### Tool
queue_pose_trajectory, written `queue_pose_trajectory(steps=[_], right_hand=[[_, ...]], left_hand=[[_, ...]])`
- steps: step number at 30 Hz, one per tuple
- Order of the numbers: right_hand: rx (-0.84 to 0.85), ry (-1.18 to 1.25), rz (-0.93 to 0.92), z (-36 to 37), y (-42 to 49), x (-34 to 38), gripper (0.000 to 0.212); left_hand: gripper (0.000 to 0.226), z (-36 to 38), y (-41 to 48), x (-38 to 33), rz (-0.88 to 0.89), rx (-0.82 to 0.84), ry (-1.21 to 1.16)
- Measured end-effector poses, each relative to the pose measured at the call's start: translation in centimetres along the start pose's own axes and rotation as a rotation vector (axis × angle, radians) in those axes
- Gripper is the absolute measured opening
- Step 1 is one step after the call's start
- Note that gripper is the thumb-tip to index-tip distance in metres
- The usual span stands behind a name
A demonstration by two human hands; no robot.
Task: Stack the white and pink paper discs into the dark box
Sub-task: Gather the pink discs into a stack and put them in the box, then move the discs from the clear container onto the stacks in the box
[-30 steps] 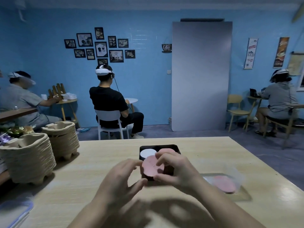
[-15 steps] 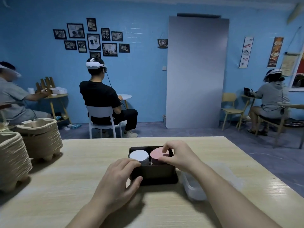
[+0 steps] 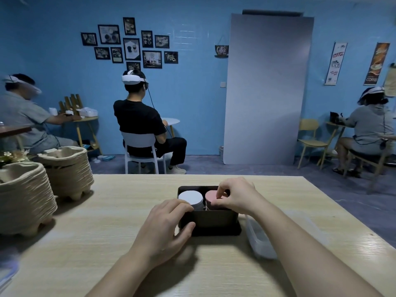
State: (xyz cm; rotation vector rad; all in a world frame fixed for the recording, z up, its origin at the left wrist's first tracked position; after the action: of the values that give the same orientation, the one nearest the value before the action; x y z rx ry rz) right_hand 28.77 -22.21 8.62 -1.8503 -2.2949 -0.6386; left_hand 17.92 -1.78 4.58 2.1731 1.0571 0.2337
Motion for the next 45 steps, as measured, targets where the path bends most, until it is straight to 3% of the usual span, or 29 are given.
queue_pose_trajectory(steps=[8,15,22,29,35,42,45], right_hand=[[0.037,0.004,0.022,-0.2,-0.7,0.6,0.025],[-0.02,0.271,-0.083,-3.6,-3.7,-2.2,0.013],[0.089,0.117,-0.149,-4.8,-7.4,-7.8,0.007],[0.349,0.023,-0.161,-4.2,-8.2,-10.4,0.029],[0.543,-0.042,-0.208,-2.9,-7.6,-10.3,0.046],[0.627,-0.163,-0.318,-1.6,-7.1,-10.4,0.067],[0.617,-0.199,-0.365,-1.5,-7.1,-10.3,0.062]], left_hand=[[0.028,-0.4,0.2,-0.5,-0.009,0.028,0.029],[0.024,-0.3,1.9,-3.3,0.046,-0.056,0.042],[0.019,2.6,4.4,-9.3,0.224,-0.068,-0.046],[0.027,6.6,4.3,-10.7,0.173,0.078,-0.226],[0.022,6.9,4.6,-10.5,0.165,0.088,-0.186],[0.013,7.1,5.1,-10.7,0.16,0.089,-0.218],[0.01,7.2,5.2,-10.8,0.148,0.083,-0.248]])
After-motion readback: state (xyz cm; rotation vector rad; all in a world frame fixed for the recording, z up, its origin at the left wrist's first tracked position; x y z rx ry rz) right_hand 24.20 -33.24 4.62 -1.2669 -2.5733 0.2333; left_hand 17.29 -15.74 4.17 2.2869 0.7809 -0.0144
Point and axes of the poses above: each hand's wrist, its own y-axis towards the middle knuckle, its own z-axis out of the palm, x = y × z, the point moved 6 cm from there along y, towards the middle knuckle, and after that the axes turned 9 degrees about z, right-handed, at the moved point
